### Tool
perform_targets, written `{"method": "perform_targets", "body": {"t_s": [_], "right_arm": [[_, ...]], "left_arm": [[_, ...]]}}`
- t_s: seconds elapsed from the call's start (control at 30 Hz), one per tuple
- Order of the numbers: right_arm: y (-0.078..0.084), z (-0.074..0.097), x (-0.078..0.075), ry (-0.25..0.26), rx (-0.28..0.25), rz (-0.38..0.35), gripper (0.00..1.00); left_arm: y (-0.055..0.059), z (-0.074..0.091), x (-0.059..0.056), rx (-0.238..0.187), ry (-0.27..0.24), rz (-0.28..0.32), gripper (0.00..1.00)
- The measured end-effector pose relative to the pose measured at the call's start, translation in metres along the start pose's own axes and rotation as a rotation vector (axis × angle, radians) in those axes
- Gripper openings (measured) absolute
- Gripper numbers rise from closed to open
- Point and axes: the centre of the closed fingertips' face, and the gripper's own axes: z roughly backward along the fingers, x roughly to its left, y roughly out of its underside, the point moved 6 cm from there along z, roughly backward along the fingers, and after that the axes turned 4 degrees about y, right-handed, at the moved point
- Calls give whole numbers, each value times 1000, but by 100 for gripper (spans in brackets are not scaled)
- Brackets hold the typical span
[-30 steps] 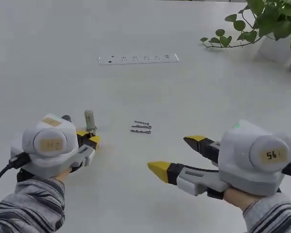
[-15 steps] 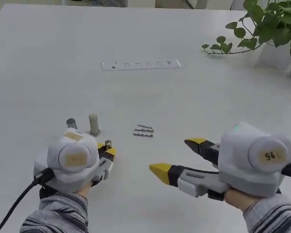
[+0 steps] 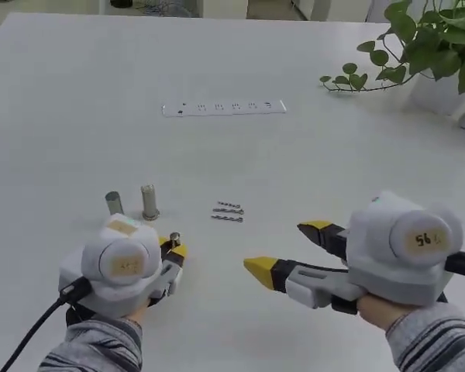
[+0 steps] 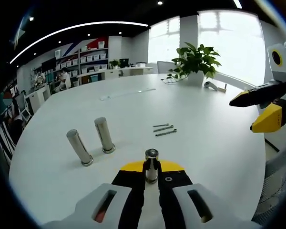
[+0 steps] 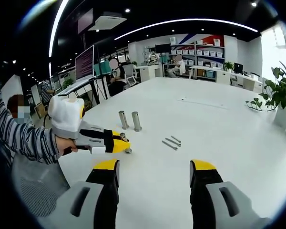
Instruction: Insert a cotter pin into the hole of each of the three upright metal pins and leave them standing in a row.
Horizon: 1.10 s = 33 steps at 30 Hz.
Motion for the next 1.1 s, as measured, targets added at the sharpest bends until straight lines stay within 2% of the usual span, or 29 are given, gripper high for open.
{"method": "perform_targets", "body": {"t_s": [0.13,0.2,0.27,0.43,0.53,0.63,0.7,0.73,0.93,1.03,1.1], "right_arm": [[-6,-5,-4,-6,14,11,53],[-9,-9,-7,-15,30,15,52],[-11,-13,-11,-28,69,39,50],[-25,-24,-25,-35,80,74,44],[-36,-33,-37,-27,87,126,40],[-41,-42,-44,-31,121,160,36],[-43,-49,-47,-43,151,193,36],[-42,-53,-49,-52,189,214,34],[-47,-81,-56,-82,219,245,28],[-45,-95,-56,-95,247,242,24],[-43,-101,-55,-104,263,242,22]], "left_arm": [[2,-2,-1,5,2,20,7],[2,-2,-2,6,-2,17,11],[2,-2,-2,4,-6,24,14],[1,0,-2,-2,1,37,25],[-4,6,-3,-27,4,4,29],[-6,11,-4,-24,6,-6,35],[-7,16,-3,-19,17,17,39],[-8,21,-4,-23,30,39,40],[-8,37,2,-25,35,61,50],[-5,39,5,-15,26,50,53],[-2,41,7,17,13,-7,54]]}}
